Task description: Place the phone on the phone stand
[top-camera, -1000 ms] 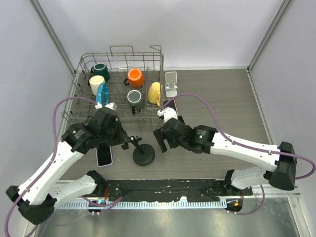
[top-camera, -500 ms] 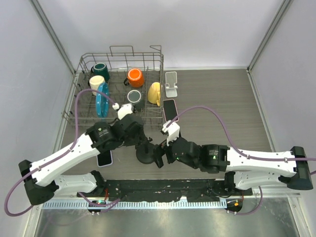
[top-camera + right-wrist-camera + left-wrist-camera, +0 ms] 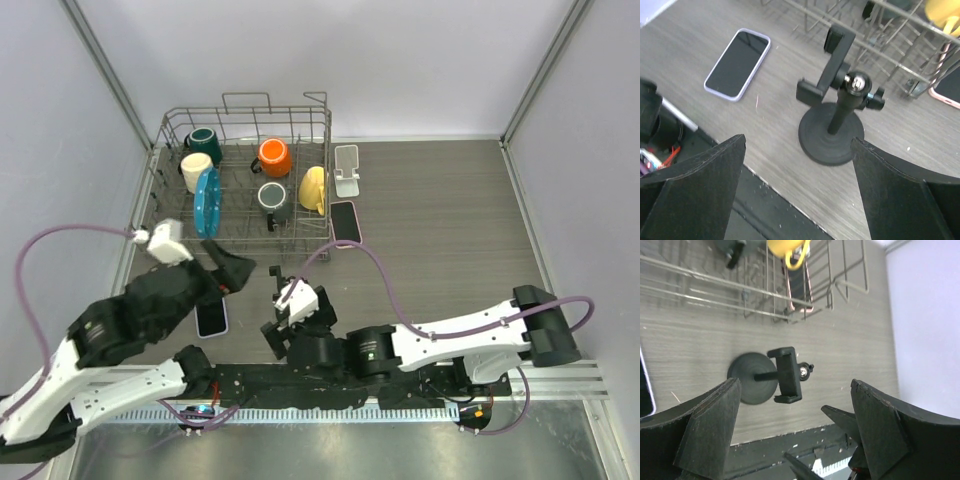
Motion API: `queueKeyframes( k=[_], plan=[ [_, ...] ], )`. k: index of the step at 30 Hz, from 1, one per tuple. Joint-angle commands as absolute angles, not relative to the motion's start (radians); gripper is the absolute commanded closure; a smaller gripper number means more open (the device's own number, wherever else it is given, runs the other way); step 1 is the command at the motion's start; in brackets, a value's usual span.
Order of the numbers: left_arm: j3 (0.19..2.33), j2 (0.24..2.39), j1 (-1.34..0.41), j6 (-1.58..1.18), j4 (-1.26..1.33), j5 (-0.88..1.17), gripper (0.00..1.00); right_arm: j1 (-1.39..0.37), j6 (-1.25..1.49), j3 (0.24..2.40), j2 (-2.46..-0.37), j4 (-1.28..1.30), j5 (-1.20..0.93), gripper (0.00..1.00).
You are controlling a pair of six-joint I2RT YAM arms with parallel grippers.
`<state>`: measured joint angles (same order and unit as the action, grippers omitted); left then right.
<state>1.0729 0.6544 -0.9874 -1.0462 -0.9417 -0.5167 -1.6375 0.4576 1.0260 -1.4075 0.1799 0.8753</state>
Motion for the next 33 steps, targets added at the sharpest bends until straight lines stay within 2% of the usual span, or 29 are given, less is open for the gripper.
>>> queueKeyframes(
  k=[1,7,12,17,23,31,33],
  plan=[
    [1.048,0.479,-0.991,-1.072,-0.965,-0.704,0.07,-1.640,0.515,1.181,-1.491,0.189,1.094,0.11],
    [1.008,0.367,-0.989,-1.081,-1.005,-0.741,0.07,-1.614,0.520,1.235,-1.569,0.172,1.109,0.20],
    [1.019,0.376,-0.989,-1.066,-1.023,-0.736,0.07,-1.551,0.538,1.267,-1.600,0.193,0.991,0.27],
    [1.038,0.402,-0.991,-1.028,-0.994,-0.729,0.06,-1.549,0.526,1.339,-1.658,0.244,0.989,0.35],
    [1.016,0.422,-0.989,-1.015,-1.002,-0.712,0.07,-1.539,0.543,1.325,-1.692,0.302,1.034,0.53],
    [1.012,0.440,-0.989,-1.008,-0.965,-0.695,0.06,-1.536,0.419,1.180,-1.557,0.246,1.005,0.79],
    [1.017,0.451,-0.989,-0.994,-0.944,-0.658,0.06,-1.531,0.388,1.123,-1.496,0.215,0.977,0.96]
  ],
)
